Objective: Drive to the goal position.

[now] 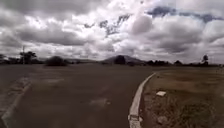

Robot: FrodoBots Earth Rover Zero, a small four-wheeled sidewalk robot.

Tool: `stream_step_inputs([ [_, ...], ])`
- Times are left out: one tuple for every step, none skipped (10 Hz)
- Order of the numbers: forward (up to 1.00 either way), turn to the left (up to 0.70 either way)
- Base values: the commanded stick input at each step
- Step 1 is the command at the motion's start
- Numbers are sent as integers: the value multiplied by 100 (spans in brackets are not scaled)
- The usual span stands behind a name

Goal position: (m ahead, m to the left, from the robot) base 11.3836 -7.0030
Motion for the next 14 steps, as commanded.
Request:
stream_step_inputs([
  [85, 0],
  [85, 0],
  [85, 0],
  [85, 0],
  [85, 0],
  [85, 0],
  [85, 0],
  [85, 0],
  [85, 0],
  [85, 0],
  [85, 0],
  [85, 0],
  [85, 0],
  [85, 0],
])
